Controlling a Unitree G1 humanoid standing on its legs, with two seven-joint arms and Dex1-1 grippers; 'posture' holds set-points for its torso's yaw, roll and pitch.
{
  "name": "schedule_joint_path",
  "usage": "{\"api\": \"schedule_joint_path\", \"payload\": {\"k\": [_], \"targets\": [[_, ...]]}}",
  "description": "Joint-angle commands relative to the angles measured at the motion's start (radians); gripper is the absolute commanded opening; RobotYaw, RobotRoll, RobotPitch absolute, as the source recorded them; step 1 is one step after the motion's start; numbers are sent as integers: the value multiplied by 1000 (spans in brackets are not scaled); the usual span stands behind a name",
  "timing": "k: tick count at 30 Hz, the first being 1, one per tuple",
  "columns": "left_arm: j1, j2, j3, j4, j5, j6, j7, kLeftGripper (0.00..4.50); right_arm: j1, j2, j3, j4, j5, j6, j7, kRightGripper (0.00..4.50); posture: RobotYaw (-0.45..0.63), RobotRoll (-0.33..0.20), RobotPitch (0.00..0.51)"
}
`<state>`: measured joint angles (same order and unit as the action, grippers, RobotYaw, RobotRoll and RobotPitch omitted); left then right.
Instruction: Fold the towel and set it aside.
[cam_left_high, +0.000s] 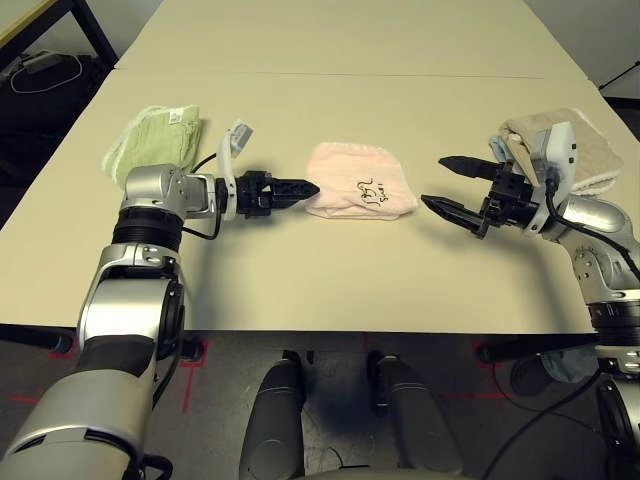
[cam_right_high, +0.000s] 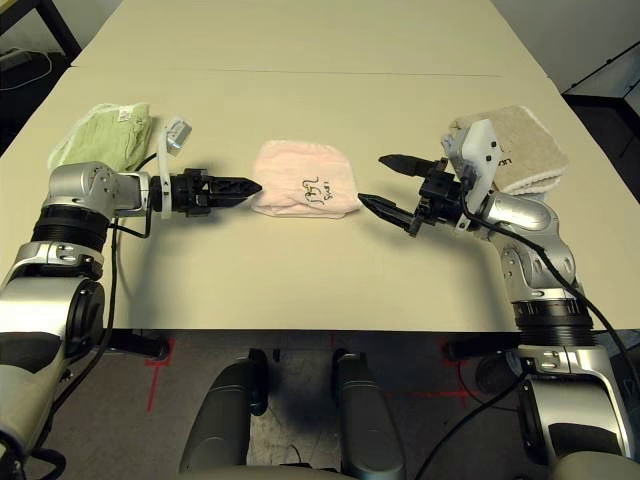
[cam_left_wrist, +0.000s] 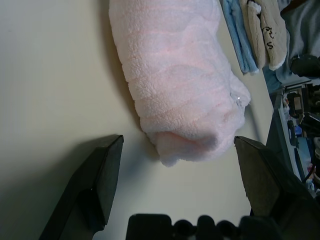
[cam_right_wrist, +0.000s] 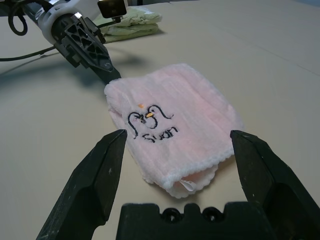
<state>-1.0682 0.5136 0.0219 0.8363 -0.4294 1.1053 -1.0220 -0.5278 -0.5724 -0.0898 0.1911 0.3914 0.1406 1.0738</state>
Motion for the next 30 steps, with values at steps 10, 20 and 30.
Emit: {"api": "schedule_joint_path", "payload": {"k": [10, 20, 30], "targets": [[-65, -137, 40, 112, 21, -58, 68, 4500, 15, -8, 4, -8, -7, -1, 0, 4475, 8, 0, 168], [-81, -158, 56, 164, 31, -79, 88, 4125, 22, -12, -2, -11, -6, 3, -3, 4500, 6, 0, 171], [-78, -170, 96, 166, 17, -71, 116, 985, 32, -46, 12, 12, -29, -4, 40, 4500, 12, 0, 172]]}}
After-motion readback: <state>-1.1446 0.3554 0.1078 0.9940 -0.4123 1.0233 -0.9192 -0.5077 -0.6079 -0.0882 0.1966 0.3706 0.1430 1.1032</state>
